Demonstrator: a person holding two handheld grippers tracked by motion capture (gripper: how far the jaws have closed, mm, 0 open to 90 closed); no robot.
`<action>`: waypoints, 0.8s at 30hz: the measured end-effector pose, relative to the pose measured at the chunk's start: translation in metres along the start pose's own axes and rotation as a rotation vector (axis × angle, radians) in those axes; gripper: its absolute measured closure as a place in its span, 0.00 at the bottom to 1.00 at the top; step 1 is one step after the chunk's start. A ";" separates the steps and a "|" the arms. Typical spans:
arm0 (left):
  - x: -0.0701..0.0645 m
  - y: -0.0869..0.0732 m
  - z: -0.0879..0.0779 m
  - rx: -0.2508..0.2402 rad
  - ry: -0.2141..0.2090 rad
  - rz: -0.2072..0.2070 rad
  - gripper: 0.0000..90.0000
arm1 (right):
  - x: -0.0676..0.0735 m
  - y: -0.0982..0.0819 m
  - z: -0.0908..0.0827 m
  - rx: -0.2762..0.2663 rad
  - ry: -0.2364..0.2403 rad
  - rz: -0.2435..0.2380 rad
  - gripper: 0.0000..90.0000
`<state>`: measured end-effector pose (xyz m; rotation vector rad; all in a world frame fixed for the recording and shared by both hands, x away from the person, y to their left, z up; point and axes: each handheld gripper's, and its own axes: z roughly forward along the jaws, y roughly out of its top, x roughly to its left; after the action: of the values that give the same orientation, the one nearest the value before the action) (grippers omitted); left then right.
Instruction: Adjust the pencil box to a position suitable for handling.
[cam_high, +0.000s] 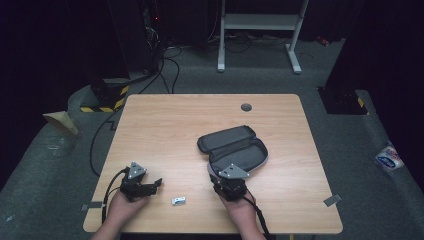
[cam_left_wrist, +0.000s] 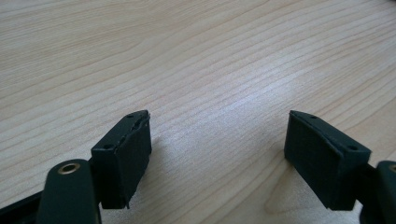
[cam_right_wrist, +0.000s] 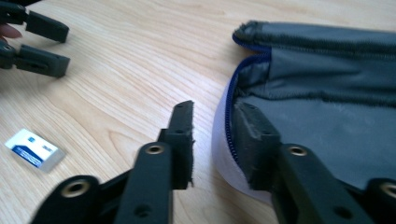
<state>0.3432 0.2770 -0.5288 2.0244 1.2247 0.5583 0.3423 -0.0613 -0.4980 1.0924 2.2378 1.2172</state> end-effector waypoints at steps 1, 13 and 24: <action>0.000 0.000 0.000 0.000 0.000 0.000 0.26 | -0.001 0.004 -0.004 -0.023 -0.009 0.002 0.70; 0.000 0.000 0.000 0.000 0.001 0.000 0.26 | -0.075 0.006 -0.034 -0.078 -0.219 0.119 0.61; -0.001 -0.001 -0.001 -0.002 0.009 -0.008 0.28 | -0.135 -0.003 -0.042 -0.025 -0.378 0.183 0.57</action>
<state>0.3415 0.2769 -0.5288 2.0165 1.2361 0.5654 0.4003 -0.1889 -0.4826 1.4100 1.8660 1.0015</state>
